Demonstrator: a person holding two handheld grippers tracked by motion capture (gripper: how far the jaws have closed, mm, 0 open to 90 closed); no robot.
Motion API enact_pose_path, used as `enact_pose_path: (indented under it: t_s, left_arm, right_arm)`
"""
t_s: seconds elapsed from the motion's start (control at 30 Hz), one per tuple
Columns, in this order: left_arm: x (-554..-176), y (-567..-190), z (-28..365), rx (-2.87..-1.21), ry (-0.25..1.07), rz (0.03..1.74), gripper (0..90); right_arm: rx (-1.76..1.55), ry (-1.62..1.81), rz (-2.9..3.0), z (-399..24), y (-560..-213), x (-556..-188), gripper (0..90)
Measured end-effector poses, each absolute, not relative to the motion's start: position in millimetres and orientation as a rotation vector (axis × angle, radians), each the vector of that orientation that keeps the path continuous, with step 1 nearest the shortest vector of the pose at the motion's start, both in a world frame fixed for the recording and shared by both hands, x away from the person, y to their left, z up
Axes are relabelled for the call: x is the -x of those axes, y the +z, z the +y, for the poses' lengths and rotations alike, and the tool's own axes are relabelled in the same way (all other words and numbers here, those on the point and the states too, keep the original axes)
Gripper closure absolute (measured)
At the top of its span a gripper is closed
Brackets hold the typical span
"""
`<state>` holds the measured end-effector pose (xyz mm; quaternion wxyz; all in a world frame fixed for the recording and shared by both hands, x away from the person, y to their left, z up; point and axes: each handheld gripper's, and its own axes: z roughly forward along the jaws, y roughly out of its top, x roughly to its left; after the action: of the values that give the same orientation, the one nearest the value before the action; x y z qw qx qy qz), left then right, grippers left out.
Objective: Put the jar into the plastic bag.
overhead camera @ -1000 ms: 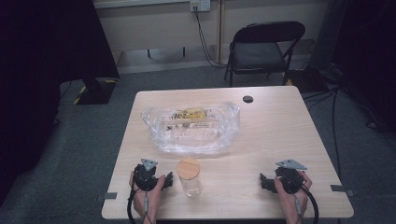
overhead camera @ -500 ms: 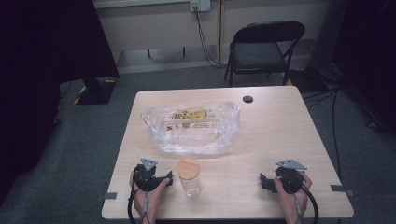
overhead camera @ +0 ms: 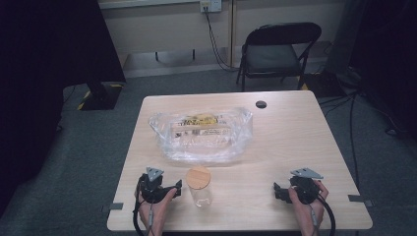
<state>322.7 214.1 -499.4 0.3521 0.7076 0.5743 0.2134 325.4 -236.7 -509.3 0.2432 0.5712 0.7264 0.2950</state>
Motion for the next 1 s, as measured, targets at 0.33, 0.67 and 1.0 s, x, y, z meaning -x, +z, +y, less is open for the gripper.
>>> enact_pose_path:
  t_s: [0.33, 0.67, 1.0]
  left_arm:
    - [-313, -486, 213, -1.793, 0.561, 1.435, 5.2]
    - [-305, -473, 212, -1.766, 0.558, 1.384, 5.1]
    - [-293, -457, 212, -1.729, 0.587, 1.331, 5.1]
  right_arm:
    - [-1.560, 0.806, 1.985, -237, -509, -325, 0.0]
    - [-1.561, 0.806, 1.985, -237, -509, -325, 0.0]
    - [-1.561, 0.806, 1.985, -237, -509, -325, 0.0]
